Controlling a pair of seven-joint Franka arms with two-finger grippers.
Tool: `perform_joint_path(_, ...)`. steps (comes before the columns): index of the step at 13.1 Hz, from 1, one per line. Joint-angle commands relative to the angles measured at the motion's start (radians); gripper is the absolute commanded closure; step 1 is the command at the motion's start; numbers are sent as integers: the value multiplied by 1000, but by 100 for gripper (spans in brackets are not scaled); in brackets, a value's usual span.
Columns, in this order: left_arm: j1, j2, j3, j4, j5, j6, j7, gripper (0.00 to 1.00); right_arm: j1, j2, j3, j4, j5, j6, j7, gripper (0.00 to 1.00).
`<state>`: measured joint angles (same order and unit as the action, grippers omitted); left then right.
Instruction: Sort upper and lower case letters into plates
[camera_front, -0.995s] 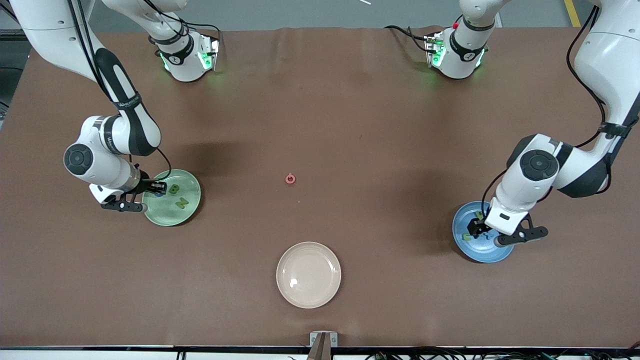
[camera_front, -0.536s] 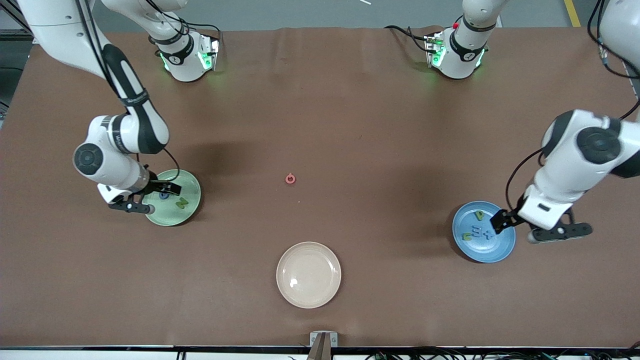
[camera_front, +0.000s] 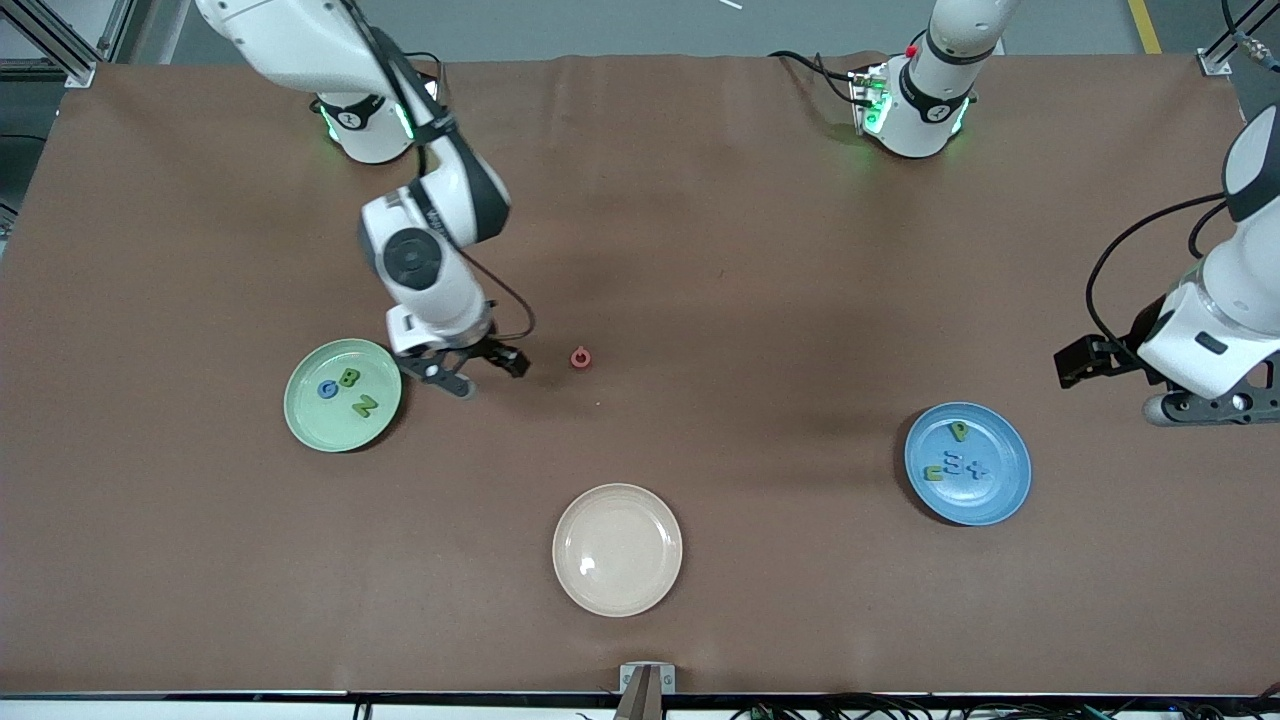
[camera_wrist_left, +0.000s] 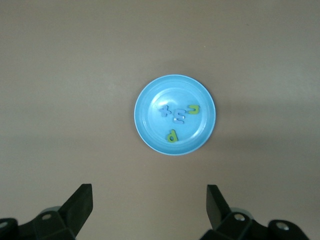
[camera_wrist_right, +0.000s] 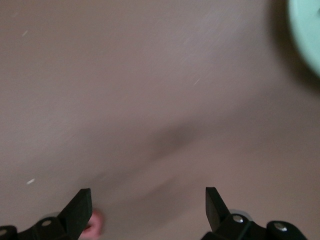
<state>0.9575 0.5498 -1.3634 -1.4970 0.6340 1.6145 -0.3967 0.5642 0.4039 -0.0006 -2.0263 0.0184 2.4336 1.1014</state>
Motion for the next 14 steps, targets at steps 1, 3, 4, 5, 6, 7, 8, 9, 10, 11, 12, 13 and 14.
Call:
perform_joint_path(1,-31,-7,-16,63,-17,-57,13,0,77,131,-15,119,0,11,208,0)
perform_joint_path(3,-153,-72,68,90,-48,-93,13,0,117,189,-15,129,-2,88,258,0)
perform_joint_path(4,-207,-109,137,112,-106,-116,13,0,121,208,-15,136,-8,100,255,0)
perform_joint_path(5,-244,-158,197,115,-190,-123,13,0,126,228,-15,155,-8,101,255,0)
perform_joint_path(6,-297,-204,290,115,-254,-123,16,0,141,240,-15,173,-9,98,247,0)
perform_joint_path(7,-369,-258,400,115,-317,-125,19,0,144,248,-15,181,-12,97,244,0)
perform_joint_path(8,-440,-315,518,113,-376,-125,48,0,148,251,-15,187,-14,96,239,0)
perform_joint_path(9,-533,-362,650,109,-426,-125,102,0,157,253,-15,189,-14,94,229,2)
perform_joint_path(10,-616,-390,767,104,-453,-126,140,0,157,251,-15,190,-14,93,219,3)
perform_joint_path(11,-688,-410,862,101,-468,-142,180,0,161,251,-15,190,-14,93,219,5)
perform_joint_path(12,-753,-435,953,97,-499,-181,218,0,167,251,-15,190,-15,93,218,8)
perform_joint_path(13,-801,-459,1030,86,-539,-189,234,0,172,251,-15,189,-15,91,215,11)
perform_joint_path(14,-850,-493,1112,54,-580,-188,252,0,177,251,-15,187,-15,88,201,14)
